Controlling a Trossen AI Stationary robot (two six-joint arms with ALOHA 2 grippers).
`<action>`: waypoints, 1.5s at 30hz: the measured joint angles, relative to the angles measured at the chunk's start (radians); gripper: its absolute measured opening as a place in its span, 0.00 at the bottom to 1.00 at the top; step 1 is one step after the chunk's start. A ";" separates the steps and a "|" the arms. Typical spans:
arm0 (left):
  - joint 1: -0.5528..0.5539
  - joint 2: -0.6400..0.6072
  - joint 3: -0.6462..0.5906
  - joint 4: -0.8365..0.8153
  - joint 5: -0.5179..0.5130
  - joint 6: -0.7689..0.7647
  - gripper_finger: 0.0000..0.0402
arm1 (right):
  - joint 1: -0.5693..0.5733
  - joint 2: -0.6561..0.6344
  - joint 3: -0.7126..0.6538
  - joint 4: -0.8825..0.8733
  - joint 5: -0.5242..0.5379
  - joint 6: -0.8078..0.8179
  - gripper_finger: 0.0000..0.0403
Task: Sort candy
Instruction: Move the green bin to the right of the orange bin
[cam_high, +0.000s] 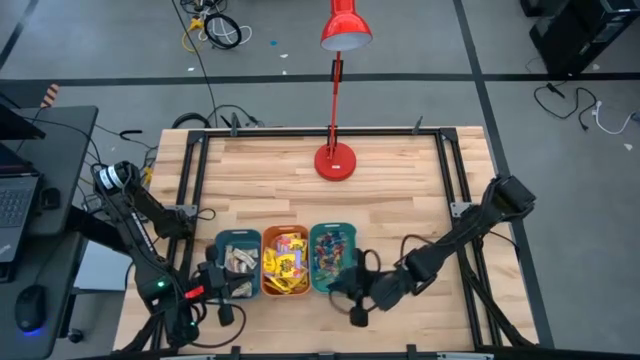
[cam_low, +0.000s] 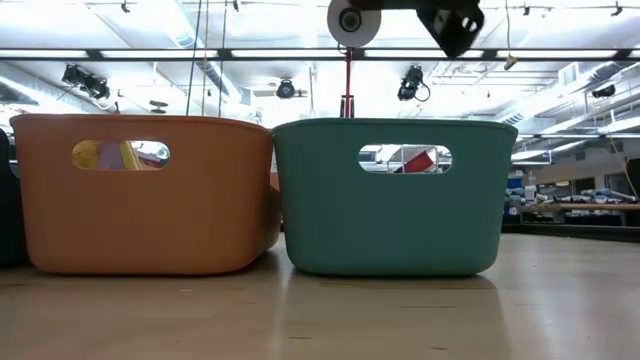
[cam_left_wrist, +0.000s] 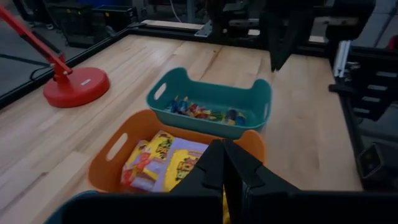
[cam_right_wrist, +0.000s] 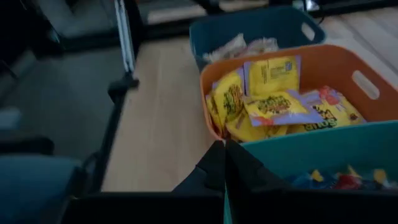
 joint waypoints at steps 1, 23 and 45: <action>0.000 0.000 0.000 0.021 0.001 0.021 0.00 | 0.000 0.019 0.036 -0.047 -0.001 -0.007 0.00; 0.000 0.000 0.000 0.116 -0.004 0.125 0.00 | -0.004 0.252 0.349 -0.367 -0.083 -0.021 0.00; 0.000 0.006 -0.001 0.117 -0.004 0.125 0.00 | -0.034 0.298 0.348 -0.389 -0.101 -0.053 0.00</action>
